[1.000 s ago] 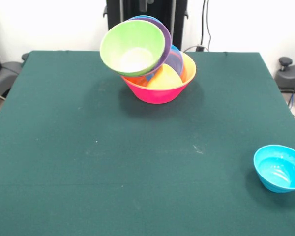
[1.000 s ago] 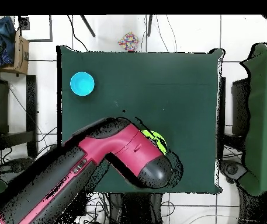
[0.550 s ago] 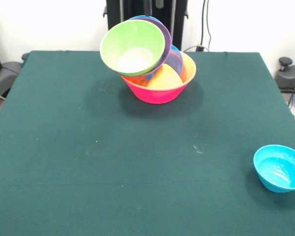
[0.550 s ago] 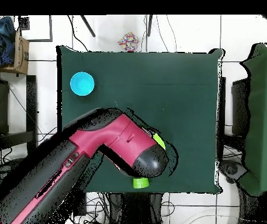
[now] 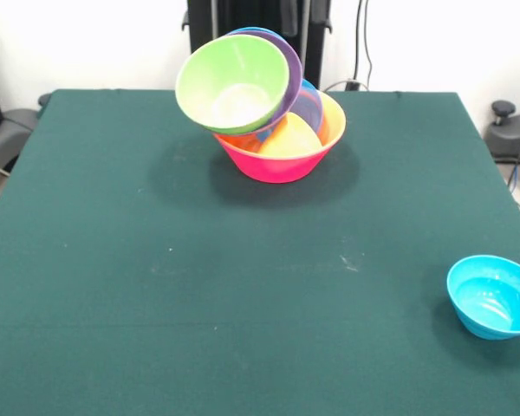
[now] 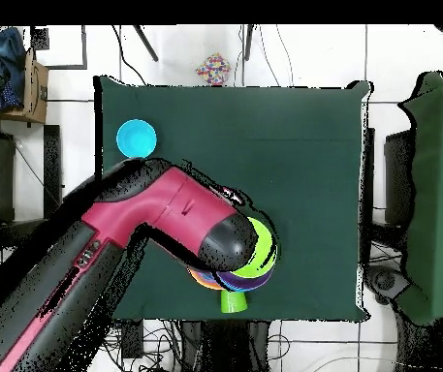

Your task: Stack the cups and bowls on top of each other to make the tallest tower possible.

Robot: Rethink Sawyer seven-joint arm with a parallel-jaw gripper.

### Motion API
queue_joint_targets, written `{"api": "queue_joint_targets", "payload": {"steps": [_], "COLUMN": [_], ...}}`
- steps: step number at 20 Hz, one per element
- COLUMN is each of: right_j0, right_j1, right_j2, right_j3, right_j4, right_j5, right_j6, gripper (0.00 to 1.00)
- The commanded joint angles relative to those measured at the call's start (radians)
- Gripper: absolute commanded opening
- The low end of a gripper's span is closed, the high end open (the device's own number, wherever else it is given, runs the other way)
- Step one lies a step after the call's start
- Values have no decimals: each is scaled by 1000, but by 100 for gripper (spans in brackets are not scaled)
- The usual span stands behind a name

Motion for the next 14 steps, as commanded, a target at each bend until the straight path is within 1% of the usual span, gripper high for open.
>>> {"api": "queue_joint_targets", "payload": {"steps": [1,8,14], "right_j0": [19,30,33], "right_j1": [89,114,150], "right_j2": [109,92,57], "right_j3": [-90,-107,-132], "right_j4": [41,54,75], "right_j5": [47,79,91], "right_j6": [255,337,398], "gripper": [100,100,100]}}
